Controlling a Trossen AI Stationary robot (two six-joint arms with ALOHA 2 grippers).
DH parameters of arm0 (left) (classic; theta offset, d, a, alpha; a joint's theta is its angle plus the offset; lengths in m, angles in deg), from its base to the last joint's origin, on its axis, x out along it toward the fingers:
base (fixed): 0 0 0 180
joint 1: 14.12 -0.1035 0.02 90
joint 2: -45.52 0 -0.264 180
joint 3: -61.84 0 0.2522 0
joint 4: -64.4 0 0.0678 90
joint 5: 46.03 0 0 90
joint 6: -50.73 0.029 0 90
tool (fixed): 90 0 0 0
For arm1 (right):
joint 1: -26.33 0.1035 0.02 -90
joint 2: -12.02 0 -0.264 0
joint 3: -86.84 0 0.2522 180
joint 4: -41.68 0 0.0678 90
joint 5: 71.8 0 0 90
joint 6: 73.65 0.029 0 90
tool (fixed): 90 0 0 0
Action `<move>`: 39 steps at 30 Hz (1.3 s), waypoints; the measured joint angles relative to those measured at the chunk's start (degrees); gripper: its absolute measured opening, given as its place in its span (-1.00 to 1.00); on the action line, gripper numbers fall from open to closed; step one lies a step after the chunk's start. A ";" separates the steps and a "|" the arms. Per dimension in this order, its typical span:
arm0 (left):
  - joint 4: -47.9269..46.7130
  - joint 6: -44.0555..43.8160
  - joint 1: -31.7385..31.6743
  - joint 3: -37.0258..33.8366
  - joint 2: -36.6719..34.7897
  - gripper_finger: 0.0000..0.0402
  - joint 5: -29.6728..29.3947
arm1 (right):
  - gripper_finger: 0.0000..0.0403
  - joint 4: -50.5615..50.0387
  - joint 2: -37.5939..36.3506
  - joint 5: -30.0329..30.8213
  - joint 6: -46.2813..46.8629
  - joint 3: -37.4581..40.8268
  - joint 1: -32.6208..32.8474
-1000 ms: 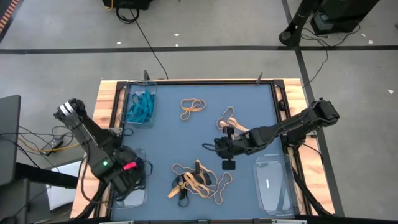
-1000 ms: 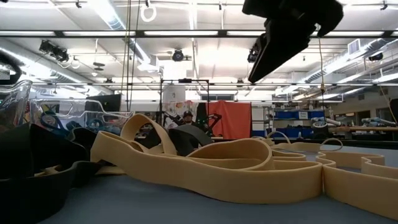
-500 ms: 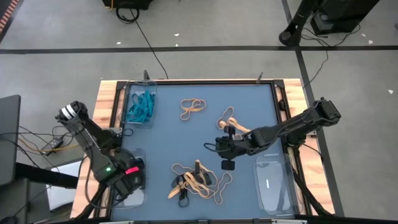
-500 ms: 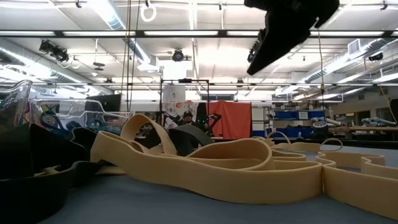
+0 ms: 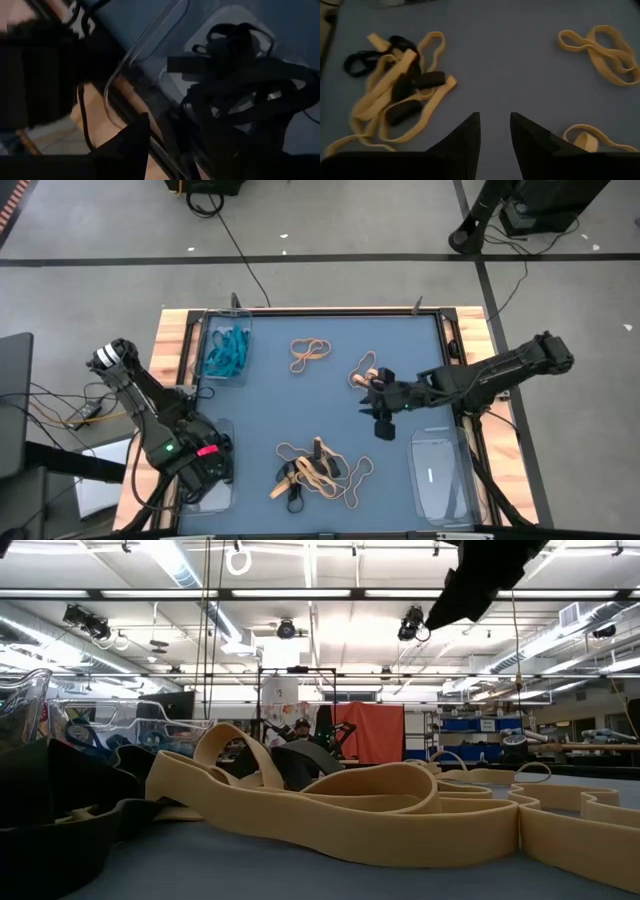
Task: Sort rubber bands into baskets
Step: Put the black rubber band into the bottom left transparent bin
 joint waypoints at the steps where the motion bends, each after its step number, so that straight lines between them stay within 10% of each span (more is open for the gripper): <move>1: 0.11 0.40 0.01 0.00 0.00 -0.12 -0.60 | -0.41 0.04 -0.28 -1.34 -0.11 0.00 -0.81; 17: 12.69 0.48 -3.49 -0.04 1.87 -0.12 -3.63 | -0.51 -1.42 10.13 -7.22 -5.62 2.98 -14.91; 29: 19.89 9.16 -10.10 -0.09 5.22 -0.12 -4.18 | -0.53 -8.52 -13.41 -12.32 -4.20 18.44 -12.60; 39: 27.66 19.92 -12.01 -0.09 5.22 -0.12 -15.05 | -0.53 7.68 -19.45 -21.95 -7.96 23.15 -12.66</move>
